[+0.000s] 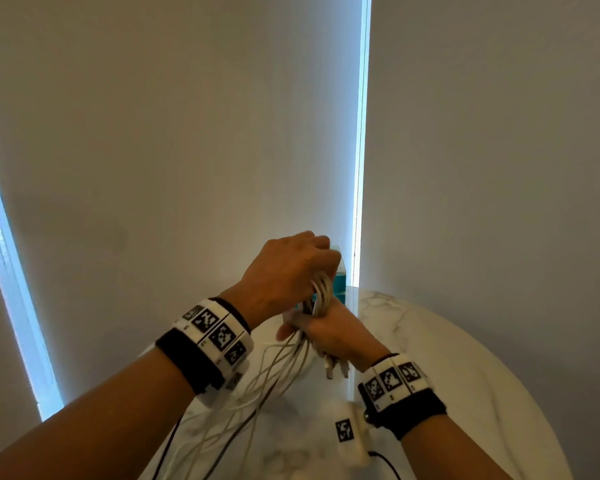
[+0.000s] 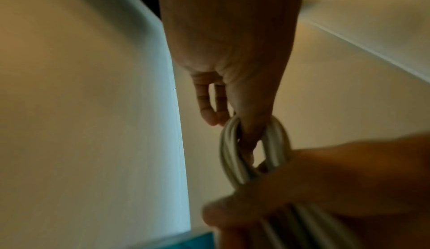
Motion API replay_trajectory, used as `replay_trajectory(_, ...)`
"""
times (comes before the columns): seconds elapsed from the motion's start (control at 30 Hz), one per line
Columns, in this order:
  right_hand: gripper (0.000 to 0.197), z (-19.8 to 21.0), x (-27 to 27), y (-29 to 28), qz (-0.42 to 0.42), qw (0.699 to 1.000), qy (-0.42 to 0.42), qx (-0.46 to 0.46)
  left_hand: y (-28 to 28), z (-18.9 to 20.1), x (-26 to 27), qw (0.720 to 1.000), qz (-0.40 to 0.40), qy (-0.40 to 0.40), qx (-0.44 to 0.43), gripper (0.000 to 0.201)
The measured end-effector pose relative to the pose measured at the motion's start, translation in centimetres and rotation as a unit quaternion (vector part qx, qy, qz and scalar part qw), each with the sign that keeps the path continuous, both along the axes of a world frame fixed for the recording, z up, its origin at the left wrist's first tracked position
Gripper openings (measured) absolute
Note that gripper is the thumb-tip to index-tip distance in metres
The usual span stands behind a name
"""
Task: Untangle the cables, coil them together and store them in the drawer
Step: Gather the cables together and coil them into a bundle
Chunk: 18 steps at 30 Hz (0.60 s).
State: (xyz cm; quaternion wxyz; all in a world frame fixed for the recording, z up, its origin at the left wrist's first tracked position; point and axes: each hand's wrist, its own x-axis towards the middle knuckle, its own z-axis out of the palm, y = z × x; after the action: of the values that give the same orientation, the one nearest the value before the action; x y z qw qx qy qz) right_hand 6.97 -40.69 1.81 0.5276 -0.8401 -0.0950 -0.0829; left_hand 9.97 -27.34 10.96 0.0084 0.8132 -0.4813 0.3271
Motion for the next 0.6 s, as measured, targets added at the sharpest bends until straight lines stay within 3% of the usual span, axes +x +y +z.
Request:
replay_trajectory(0.03, 0.027, 0.0, -0.1, -0.8, -0.021, 0.999, -0.017, 0.033, 0.6, -1.0, 0.3, 0.995, -0.01, 0.065, -0.077, 0.033)
replay_trajectory(0.1, 0.026, -0.3, -0.1, -2.7, -0.038, 0.986, -0.036, 0.159, 1.9, -3.7, 0.6, 0.954, -0.014, 0.237, -0.185, 0.066)
replay_trajectory(0.17, 0.023, -0.5, -0.3, -3.6, -0.029, 0.969, -0.037, 0.244, 2.5, -6.1, 0.3, 0.892, 0.012, 0.42, -0.168, 0.071)
replay_trajectory(0.2, 0.023, -0.5, -0.3, -3.7, -0.032, 0.969, -0.037, 0.241, 2.5, -7.1, 0.2, 0.867, 0.013, 0.483, -0.119, 0.058)
replay_trajectory(0.23, 0.025, -0.4, -0.2, -3.7, -0.039, 0.974, -0.039, 0.22, 2.2, -8.0, 0.2, 0.851, 0.009, 0.519, -0.081, 0.053)
replay_trajectory(0.27, 0.026, -0.3, -0.1, -3.6, -0.041, 0.978, -0.041, 0.2, 2.0, -8.5, 0.1, 0.84, 0.012, 0.539, -0.067, 0.06)
replay_trajectory(0.33, 0.028, 0.3, 0.0, -3.6, -0.039, 0.979, -0.029, 0.197, 1.7, -9.1, 0.1, 0.807, 0.01, 0.586, -0.078, 0.077)
replay_trajectory(0.4, 0.035, 1.0, 0.0, -4.3, -0.044, 0.976, -0.011, 0.213, 1.6, -9.1, 0.0, 0.783, 0.004, 0.612, -0.108, 0.072)
replay_trajectory(0.47, 0.04, 1.4, -0.1, -5.0, -0.048, 0.978, -0.003, 0.202, 1.5, -9.4, 0.2, 0.781, -0.012, 0.615, -0.11, 0.056)
replay_trajectory(0.5, 0.041, 1.6, -0.2, -5.1, -0.048, 0.98, -0.006, 0.191, 1.6, -9.6, 0.2, 0.796, -0.025, 0.598, -0.091, 0.049)
replay_trajectory(0.6, 0.046, 2.2, -0.4, -5.3, -0.065, 0.984, -0.023, 0.164, 1.8, -10.0, 0.7, 0.876, -0.003, 0.481, 0.003, 0.049)
